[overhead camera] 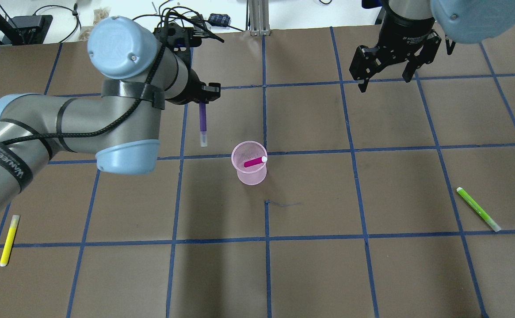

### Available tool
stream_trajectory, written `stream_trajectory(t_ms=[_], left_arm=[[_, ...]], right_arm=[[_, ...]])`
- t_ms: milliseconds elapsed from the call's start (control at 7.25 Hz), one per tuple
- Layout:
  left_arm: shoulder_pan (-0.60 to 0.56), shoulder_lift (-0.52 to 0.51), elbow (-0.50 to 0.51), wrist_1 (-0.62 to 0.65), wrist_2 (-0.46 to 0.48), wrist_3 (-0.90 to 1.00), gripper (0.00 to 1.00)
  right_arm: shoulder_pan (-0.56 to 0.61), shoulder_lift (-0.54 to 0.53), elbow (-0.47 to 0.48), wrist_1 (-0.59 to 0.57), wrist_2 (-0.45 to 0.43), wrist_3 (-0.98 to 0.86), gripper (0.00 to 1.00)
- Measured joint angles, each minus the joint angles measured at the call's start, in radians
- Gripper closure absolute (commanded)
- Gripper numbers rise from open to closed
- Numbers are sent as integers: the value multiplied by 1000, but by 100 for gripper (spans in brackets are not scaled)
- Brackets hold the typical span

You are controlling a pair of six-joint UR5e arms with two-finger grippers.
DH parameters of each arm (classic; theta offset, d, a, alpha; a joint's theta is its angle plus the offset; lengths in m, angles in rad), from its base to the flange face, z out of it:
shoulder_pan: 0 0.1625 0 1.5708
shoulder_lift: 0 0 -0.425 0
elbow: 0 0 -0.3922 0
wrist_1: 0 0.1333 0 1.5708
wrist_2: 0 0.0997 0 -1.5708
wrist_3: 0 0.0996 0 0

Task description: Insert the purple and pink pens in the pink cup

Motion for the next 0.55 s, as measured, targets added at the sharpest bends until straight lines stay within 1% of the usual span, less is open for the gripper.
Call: stream_trajectory(t_ms=[138, 414, 552], left_arm=[[-42, 12, -58, 100, -4, -61, 100], [-77, 6, -227, 438, -9, -97, 100], [-84, -2, -272, 543, -5, -99, 100]], right_arm=[[-20, -2, 0, 2, 22, 38, 0], [-41, -13, 0, 12, 26, 84, 0], [-41, -34, 4, 20, 24, 111, 0]])
